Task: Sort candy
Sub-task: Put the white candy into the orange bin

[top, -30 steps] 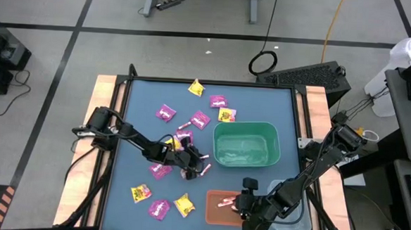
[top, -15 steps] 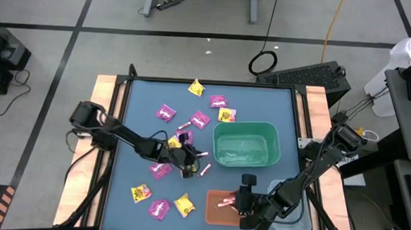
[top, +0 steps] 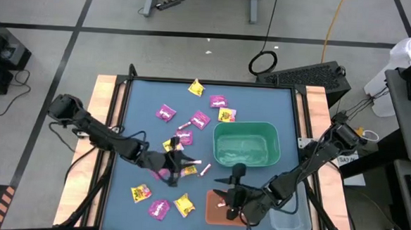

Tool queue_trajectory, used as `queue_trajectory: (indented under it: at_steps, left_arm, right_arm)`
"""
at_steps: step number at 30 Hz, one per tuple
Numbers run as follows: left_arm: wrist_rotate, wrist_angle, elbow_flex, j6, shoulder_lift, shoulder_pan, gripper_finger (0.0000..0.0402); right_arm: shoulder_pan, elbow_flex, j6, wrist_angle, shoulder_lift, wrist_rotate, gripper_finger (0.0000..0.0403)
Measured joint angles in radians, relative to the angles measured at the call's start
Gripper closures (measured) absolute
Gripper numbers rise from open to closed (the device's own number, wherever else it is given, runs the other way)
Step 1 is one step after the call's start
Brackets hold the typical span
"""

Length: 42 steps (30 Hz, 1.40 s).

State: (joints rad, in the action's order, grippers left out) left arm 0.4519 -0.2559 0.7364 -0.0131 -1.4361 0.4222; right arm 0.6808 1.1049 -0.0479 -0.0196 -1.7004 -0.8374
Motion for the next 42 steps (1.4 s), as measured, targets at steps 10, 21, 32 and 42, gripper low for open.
queue_trajectory:
  at_steps: [10, 21, 32, 42]
  left_arm:
    - [-0.038, -0.078, 0.0, 0.027, -0.001, 0.073, 0.0337]
    - [-0.134, -0.074, 0.0, 0.021, -0.001, 0.084, 0.0336]
    - [-0.136, -0.071, 0.0, 0.023, -0.001, 0.084, 0.0336]
    - [-0.136, -0.067, 0.0, 0.022, -0.001, 0.083, 0.0336]
  right_arm:
    - [-0.075, 0.0, 0.369, -0.283, -0.086, 0.083, 0.0198]
    - [-0.105, 0.0, 0.505, -0.367, -0.131, 0.075, 0.0231]
    - [-0.135, 0.0, 0.505, -0.377, -0.131, 0.166, 0.0248]
    - [-0.155, 0.0, 0.481, -0.377, -0.131, 0.189, 0.0266]
